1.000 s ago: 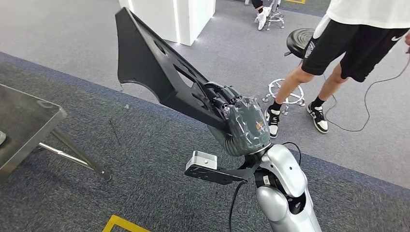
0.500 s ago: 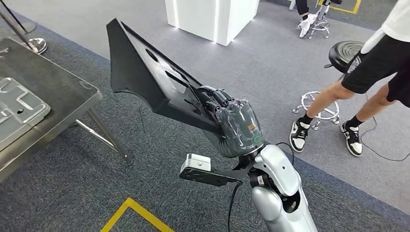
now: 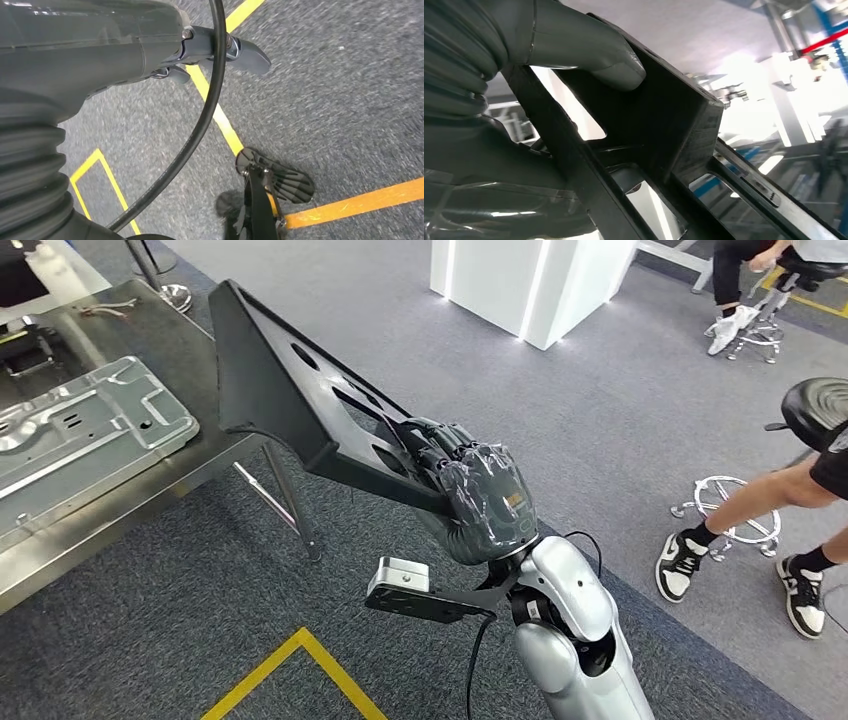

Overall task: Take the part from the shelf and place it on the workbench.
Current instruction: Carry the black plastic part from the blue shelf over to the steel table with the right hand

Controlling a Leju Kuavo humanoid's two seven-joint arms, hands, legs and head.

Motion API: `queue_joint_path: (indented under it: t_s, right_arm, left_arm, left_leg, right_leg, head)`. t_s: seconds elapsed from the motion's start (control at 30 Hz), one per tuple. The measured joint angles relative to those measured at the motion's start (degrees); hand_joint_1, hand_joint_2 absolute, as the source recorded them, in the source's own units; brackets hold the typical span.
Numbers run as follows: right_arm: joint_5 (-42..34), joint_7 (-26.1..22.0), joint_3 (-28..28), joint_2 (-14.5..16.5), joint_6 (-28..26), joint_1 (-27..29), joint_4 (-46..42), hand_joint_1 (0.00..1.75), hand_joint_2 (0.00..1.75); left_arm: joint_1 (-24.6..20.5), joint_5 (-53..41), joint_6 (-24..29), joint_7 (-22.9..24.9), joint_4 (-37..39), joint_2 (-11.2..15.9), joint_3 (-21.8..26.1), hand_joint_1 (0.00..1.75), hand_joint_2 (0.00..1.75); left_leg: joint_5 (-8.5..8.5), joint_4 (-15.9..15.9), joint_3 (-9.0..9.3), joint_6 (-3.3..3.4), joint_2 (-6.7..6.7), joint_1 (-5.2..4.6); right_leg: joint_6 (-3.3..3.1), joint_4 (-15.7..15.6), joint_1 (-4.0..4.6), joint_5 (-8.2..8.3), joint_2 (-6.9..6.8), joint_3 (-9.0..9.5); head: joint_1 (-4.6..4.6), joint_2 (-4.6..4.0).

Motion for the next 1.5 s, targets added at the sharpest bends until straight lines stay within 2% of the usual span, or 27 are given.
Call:
queue_joint_path:
  t_s: [0.07, 0.1, 0.17, 0.23, 0.3, 0.37, 0.4, 0.43, 0.5, 0.57, 0.67, 0.73, 0.8, 0.87, 0.9, 0.93, 0.97, 1.03, 1.1, 1.17, 1.2, 1.23, 1.3, 1.33, 1.4, 1.43, 1.5]
  right_arm:
    - [0.03, 0.2, -0.03, -0.04, 0.01, -0.2, -0.02, 1.75, 1.75]
    - [0.04, 0.33, -0.06, -0.09, 0.03, -0.3, -0.03, 1.75, 1.75]
    - [0.05, 0.64, -0.14, -0.19, 0.18, -0.58, -0.12, 1.75, 1.75]
    - [0.03, 0.83, -0.22, -0.23, 0.45, -0.87, -0.26, 1.75, 1.75]
    - [0.0, 0.88, -0.3, -0.26, 0.66, -1.0, -0.32, 1.75, 1.75]
    - [-0.01, 0.9, -0.34, -0.29, 0.74, -1.02, -0.32, 1.75, 1.75]
    - [-0.01, 0.9, -0.35, -0.3, 0.78, -1.02, -0.32, 1.75, 1.75]
    - [-0.01, 0.9, -0.35, -0.3, 0.78, -1.05, -0.32, 1.75, 1.75]
    - [-0.01, 0.9, -0.34, -0.3, 0.79, -1.13, -0.32, 1.75, 1.75]
    - [-0.02, 0.91, -0.34, -0.31, 0.84, -1.3, -0.32, 1.75, 1.75]
    - [-0.03, 0.92, -0.35, -0.3, 0.88, -1.67, -0.32, 1.75, 1.75]
    - [-0.02, 0.94, -0.35, -0.31, 0.88, -1.97, -0.32, 1.75, 1.75]
    - [-0.03, 0.91, -0.35, -0.35, 0.89, -2.06, -0.27, 1.75, 1.75]
    - [-0.03, 0.94, -0.35, -0.4, 0.9, -2.0, -0.05, 1.75, 1.75]
    - [-0.03, 0.96, -0.35, -0.41, 0.91, -2.0, 0.12, 1.75, 1.75]
    - [-0.01, 0.98, -0.35, -0.4, 0.93, -2.06, 0.31, 1.75, 1.75]
    - [0.08, 1.02, -0.35, -0.35, 0.97, -2.18, 0.49, 1.75, 1.75]
    - [0.42, 1.23, -0.33, -0.1, 1.1, -2.53, 0.87, 1.75, 1.75]
    - [0.87, 1.56, -0.27, 0.31, 1.25, -2.89, 1.28, 1.75, 1.75]
    - [1.25, 1.84, -0.1, 0.79, 1.34, -3.21, 1.69, 1.75, 1.75]
    - [1.39, 1.92, 0.02, 1.04, 1.36, -3.35, 1.88, 1.75, 1.75]
    - [1.5, 1.99, 0.13, 1.29, 1.36, -3.49, 2.03, 1.75, 1.75]
    - [1.57, 2.05, 0.28, 1.57, 1.36, -3.68, 2.27, 1.75, 1.75]
    - [1.58, 2.05, 0.32, 1.62, 1.35, -3.71, 2.38, 1.75, 1.75]
    - [1.62, 2.06, 0.36, 1.62, 1.37, -3.66, 2.64, 1.75, 1.75]
    - [1.64, 2.07, 0.37, 1.62, 1.37, -3.65, 2.72, 1.75, 1.75]
    - [1.67, 2.1, 0.37, 1.62, 1.36, -3.67, 2.76, 1.75, 1.75]
  left_arm:
    - [-0.01, -0.29, -0.18, -0.14, 0.01, -0.14, -0.09, 0.0, 1.75]
    - [0.08, -0.48, -0.39, -0.31, 0.02, -0.2, -0.17, 0.0, 1.75]
    - [0.5, -0.85, -0.89, -0.66, 0.02, -0.1, -0.37, 0.0, 1.75]
    - [0.74, -1.07, -1.16, -0.85, 0.02, 0.03, -0.55, 0.0, 1.75]
    - [0.59, -1.15, -1.18, -0.94, 0.02, 0.09, -0.73, 0.0, 1.75]
    - [0.49, -1.15, -1.15, -0.99, 0.02, 0.17, -0.96, 0.0, 1.75]
    - [0.53, -1.15, -1.14, -1.01, 0.02, 0.22, -1.06, 0.0, 1.75]
    - [0.6, -1.15, -1.14, -1.01, 0.02, 0.31, -1.15, 0.0, 1.75]
    - [0.61, -1.15, -1.13, -1.02, 0.02, 0.44, -1.3, 0.0, 1.75]
    - [0.48, -1.15, -1.14, -1.04, 0.03, 0.49, -1.41, 0.0, 1.75]
    - [0.64, -1.13, -1.16, -1.05, 0.04, 0.54, -1.44, 0.0, 1.75]
    - [0.7, -1.12, -1.17, -1.03, 0.04, 0.56, -1.44, 0.0, 1.75]
    - [0.5, -1.1, -1.19, -1.01, 0.04, 0.58, -1.44, 0.0, 1.75]
    - [0.27, -0.95, -1.03, -0.91, 0.03, 0.61, -1.44, 0.0, 1.75]
    - [0.25, -0.79, -0.79, -0.79, 0.02, 0.62, -1.43, 0.0, 1.75]
    - [0.25, -0.64, -0.42, -0.64, 0.02, 0.65, -1.42, 0.0, 1.75]
    - [0.26, -0.51, -0.01, -0.51, 0.02, 0.66, -1.4, 0.0, 1.75]
    - [0.18, -0.52, 0.67, -0.44, 0.03, 0.67, -1.39, 0.0, 1.75]
    - [0.05, -0.64, 1.31, -0.45, 0.04, 0.76, -1.4, 0.0, 1.75]
    - [0.21, -0.89, 1.95, -0.41, 0.03, 1.02, -1.4, 0.0, 1.75]
    - [0.36, -1.01, 2.14, -0.38, 0.03, 1.17, -1.4, 0.0, 1.75]
    - [0.46, -1.11, 2.26, -0.34, 0.04, 1.33, -1.41, 0.0, 1.75]
    - [0.3, -1.2, 2.33, -0.31, 0.06, 1.51, -1.42, 0.0, 1.75]
    - [0.15, -1.22, 2.37, -0.31, 0.06, 1.55, -1.43, 0.0, 1.75]
    - [0.02, -1.23, 2.42, -0.31, 0.06, 1.6, -1.43, 0.0, 1.75]
    - [0.09, -1.24, 2.43, -0.31, 0.06, 1.64, -1.43, 0.0, 1.75]
    - [0.2, -1.24, 2.39, -0.31, 0.06, 1.78, -1.44, 0.0, 1.75]
  left_leg:
    - [0.22, 0.0, -0.29, -0.49, -1.43, 0.21]
    - [0.36, -0.1, -0.45, -0.87, -2.08, 0.38]
    - [0.53, -0.36, -0.61, -1.67, -2.82, 0.54]
    - [-0.87, 1.64, -1.58, -2.09, -0.11, 0.23]
    - [-4.2, 7.8, -4.47, -2.4, 3.88, 0.23]
    - [-6.21, 13.41, -7.08, -2.91, 5.28, 0.54]
    - [-5.82, 13.7, -7.11, -3.16, 5.53, 0.69]
    - [-4.48, 11.68, -5.91, -3.39, 5.94, 0.84]
    - [-1.6, 4.61, -1.86, -3.56, 7.97, 0.85]
    - [-0.65, 0.55, 0.26, -2.87, 9.3, 0.56]
    - [-0.72, 0.31, 0.0, -1.39, 7.78, 0.42]
    - [-0.51, 0.07, 0.05, -0.66, 6.62, 0.58]
    - [-0.31, -0.04, -0.07, -0.15, 5.41, 0.58]
    - [-0.2, -0.03, -0.26, 0.14, 3.84, 0.39]
    - [-0.16, -0.02, -0.28, 0.2, 2.94, 0.26]
    - [-0.12, -0.02, -0.25, 0.23, 1.97, 0.12]
    - [-0.06, -0.02, -0.18, 0.22, 1.0, -0.01]
    - [0.13, 0.0, -0.23, 0.07, -0.68, -0.07]
    - [0.44, -0.08, -0.64, -0.5, -2.15, 0.23]
    - [0.8, -0.4, -1.0, -1.36, -3.62, 0.45]
    - [0.72, -0.28, -1.17, -1.66, -3.14, 0.36]
    - [0.08, 0.59, -1.63, -1.89, -1.65, 0.2]
    - [-2.97, 5.78, -4.05, -2.28, 2.85, 0.08]
    - [-4.8, 9.51, -5.81, -2.57, 4.34, 0.22]
    - [-6.31, 14.36, -8.0, -3.21, 5.4, 0.61]
    - [-5.56, 13.86, -7.58, -3.49, 5.66, 0.8]
    - [-2.44, 7.19, -3.8, -3.9, 7.25, 1.01]
  right_leg:
    - [-0.57, -4.85, 0.17, 1.5, 1.96, 2.1]
    - [-0.69, -5.39, 0.26, 1.34, 2.02, 2.32]
    - [-0.83, -6.3, 0.26, 1.76, 0.61, 2.78]
    - [-1.12, -7.67, -0.04, 2.39, -0.97, 3.57]
    - [-1.38, -8.23, -0.07, 2.53, -2.7, 3.98]
    - [-1.34, -8.09, -0.02, 2.31, -4.6, 3.99]
    - [-1.22, -7.96, -0.07, 2.14, -5.47, 3.99]
    - [-1.01, -7.73, -0.15, 1.92, -6.3, 4.0]
    - [-0.38, -7.0, -0.22, 1.26, -7.77, 3.99]
    - [0.39, -6.25, 0.05, 0.62, -8.89, 3.98]
    - [1.36, -6.13, 0.12, 0.22, -10.02, 4.31]
    - [1.84, -4.26, -0.22, -1.44, -7.94, 3.69]
    - [1.99, 2.11, -0.38, -5.06, -4.48, 0.7]
    - [1.85, 9.14, -0.28, -7.61, -3.11, -3.03]
    - [1.65, 10.35, -0.2, -7.34, -2.91, -3.88]
    - [1.29, 9.17, -0.09, -5.86, -2.65, -3.56]
    - [0.78, 6.03, 0.05, -3.61, -2.02, -2.25]
    - [-0.5, -1.68, 0.22, 0.14, 1.0, 1.08]
    - [-1.25, -5.23, 0.39, 1.0, 2.89, 2.53]
    - [-1.47, -6.04, 0.36, 1.15, 1.8, 2.89]
    - [-1.52, -6.65, 0.23, 1.4, 0.97, 3.23]
    - [-1.63, -7.33, 0.06, 1.68, 0.09, 3.62]
    - [-1.77, -8.16, 0.0, 1.94, -1.88, 4.21]
    - [-1.88, -8.2, 0.03, 1.88, -2.9, 4.29]
    - [-1.78, -8.08, 0.05, 1.64, -4.88, 4.3]
    - [-1.61, -7.93, 0.0, 1.46, -5.75, 4.32]
    - [-1.04, -7.28, -0.12, 0.85, -7.3, 4.36]
  head:
    - [0.0, 0.0]
    - [0.0, 0.0]
    - [0.0, 0.0]
    - [-0.02, 0.0]
    - [-0.03, 0.0]
    - [-0.02, 0.0]
    - [-0.03, 0.0]
    - [-0.02, 0.0]
    - [-0.03, 0.0]
    - [-0.02, 0.0]
    - [-0.01, 0.0]
    - [0.0, 0.0]
    - [0.0, 0.0]
    - [-0.01, 0.0]
    - [-0.01, 0.0]
    - [-0.01, 0.0]
    - [-0.01, 0.0]
    - [-0.01, 0.0]
    - [0.0, 0.0]
    - [-0.01, 0.0]
    - [-0.01, 0.0]
    - [-0.03, 0.0]
    - [-0.05, 0.0]
    - [-0.06, 0.0]
    - [-0.05, 0.0]
    - [-0.06, 0.0]
    - [-0.06, 0.0]
